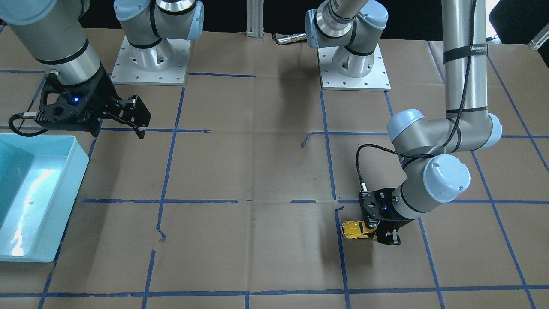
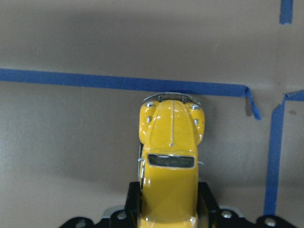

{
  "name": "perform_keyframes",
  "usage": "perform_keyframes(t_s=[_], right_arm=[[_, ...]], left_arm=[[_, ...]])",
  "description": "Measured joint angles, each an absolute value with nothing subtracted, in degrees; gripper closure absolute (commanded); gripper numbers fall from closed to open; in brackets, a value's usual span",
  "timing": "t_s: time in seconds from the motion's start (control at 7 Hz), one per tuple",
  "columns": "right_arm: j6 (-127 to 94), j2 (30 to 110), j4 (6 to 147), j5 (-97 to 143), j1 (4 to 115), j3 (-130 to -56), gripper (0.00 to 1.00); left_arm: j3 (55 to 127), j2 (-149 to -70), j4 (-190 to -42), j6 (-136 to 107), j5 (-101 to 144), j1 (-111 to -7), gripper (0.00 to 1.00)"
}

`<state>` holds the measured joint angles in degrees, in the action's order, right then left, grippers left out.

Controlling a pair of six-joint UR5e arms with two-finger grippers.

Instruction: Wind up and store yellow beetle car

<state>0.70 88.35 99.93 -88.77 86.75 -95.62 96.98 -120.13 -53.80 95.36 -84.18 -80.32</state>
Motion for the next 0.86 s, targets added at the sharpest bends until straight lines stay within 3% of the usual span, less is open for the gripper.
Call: perform_keyframes(t_s=[0.86], right_arm=[[0.7, 88.4, 99.9, -88.8, 86.8, -95.3, 0.0]], left_arm=[[96.9, -120.1, -53.9, 96.3, -84.3, -79.0, 1.0]])
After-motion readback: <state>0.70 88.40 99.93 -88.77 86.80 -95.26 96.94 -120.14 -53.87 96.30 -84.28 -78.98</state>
